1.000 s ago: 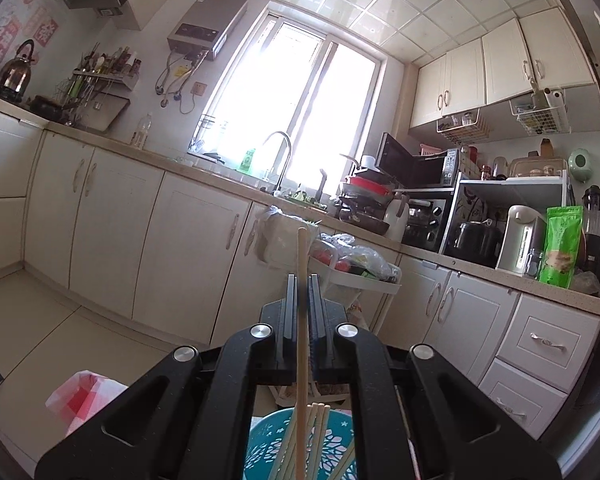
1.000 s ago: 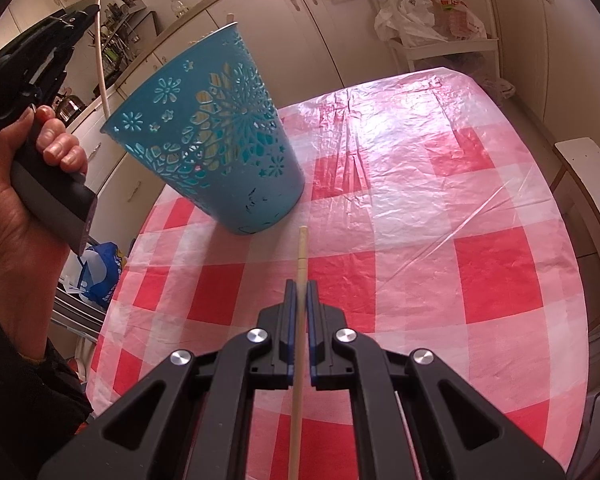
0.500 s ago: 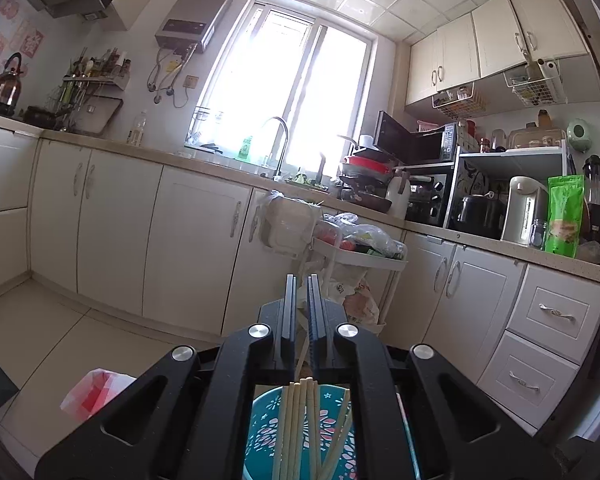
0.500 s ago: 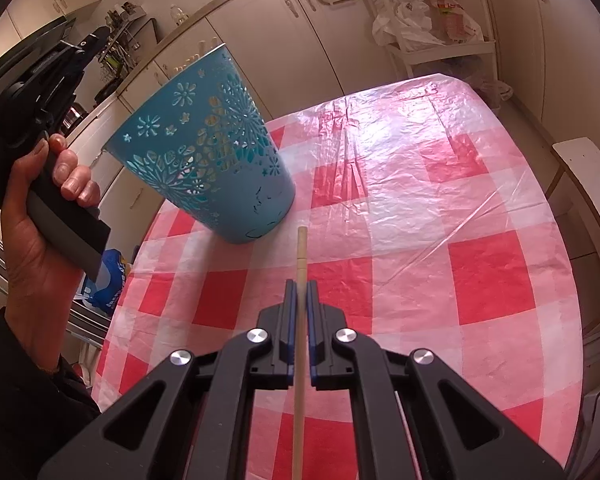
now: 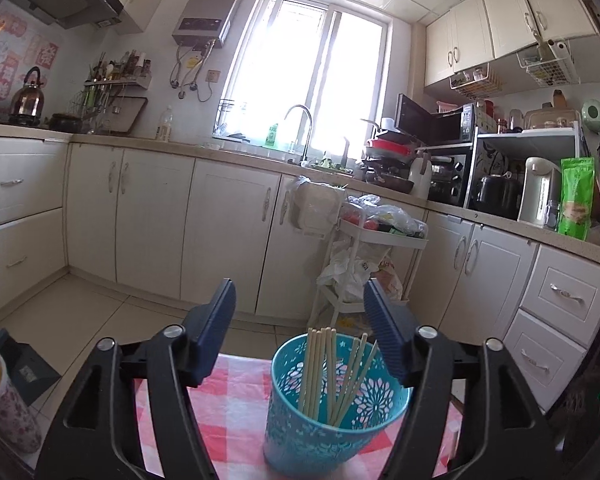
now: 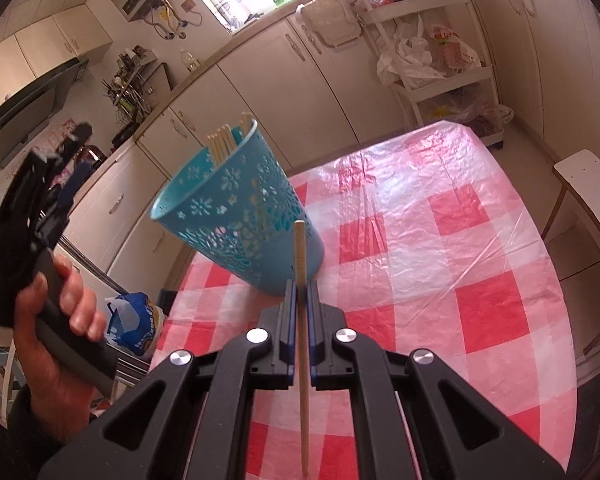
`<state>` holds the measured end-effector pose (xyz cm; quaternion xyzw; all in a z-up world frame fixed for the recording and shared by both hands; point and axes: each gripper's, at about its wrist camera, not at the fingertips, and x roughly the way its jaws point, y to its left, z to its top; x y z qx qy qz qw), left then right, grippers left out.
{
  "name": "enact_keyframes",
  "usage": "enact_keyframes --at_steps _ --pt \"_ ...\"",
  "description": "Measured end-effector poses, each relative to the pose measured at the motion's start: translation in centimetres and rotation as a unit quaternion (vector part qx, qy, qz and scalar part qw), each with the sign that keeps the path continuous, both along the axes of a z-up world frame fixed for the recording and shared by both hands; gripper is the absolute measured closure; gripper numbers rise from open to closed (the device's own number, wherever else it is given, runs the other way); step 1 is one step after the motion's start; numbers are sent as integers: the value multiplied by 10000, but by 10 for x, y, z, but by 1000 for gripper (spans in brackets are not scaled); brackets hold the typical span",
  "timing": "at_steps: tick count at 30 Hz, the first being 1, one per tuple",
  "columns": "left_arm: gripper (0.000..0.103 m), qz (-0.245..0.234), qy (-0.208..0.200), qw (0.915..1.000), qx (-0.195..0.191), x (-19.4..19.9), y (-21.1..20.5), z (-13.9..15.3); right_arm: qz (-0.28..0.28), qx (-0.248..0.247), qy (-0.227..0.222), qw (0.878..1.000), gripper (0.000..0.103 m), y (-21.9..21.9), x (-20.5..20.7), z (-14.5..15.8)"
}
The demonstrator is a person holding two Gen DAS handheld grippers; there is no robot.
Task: Organize utensils
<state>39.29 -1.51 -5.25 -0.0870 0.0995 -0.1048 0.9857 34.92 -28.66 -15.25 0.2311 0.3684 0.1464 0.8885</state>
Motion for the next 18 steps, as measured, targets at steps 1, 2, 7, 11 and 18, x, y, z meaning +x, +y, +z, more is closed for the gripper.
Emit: enact_keyframes --at_steps 1,2,7,11,18 --pt "29 43 67 9999 77 -6 1 0 -28 38 -110 9999 97 0 -2 7" --pt "27 98 128 9998 112 -13 3 0 -60 75 -224 9997 97 1 -4 13" --pt "20 254 374 9990 -70 -33 19 -4 -176 163 -845 9961 97 6 -16 46" --pt "20 305 474 9984 -86 -32 29 -5 -236 41 -1113 9935 100 9 -21 60" --pt "20 366 524 9977 -215 -29 44 -4 -83 -302 -822 9961 100 14 -6 55"
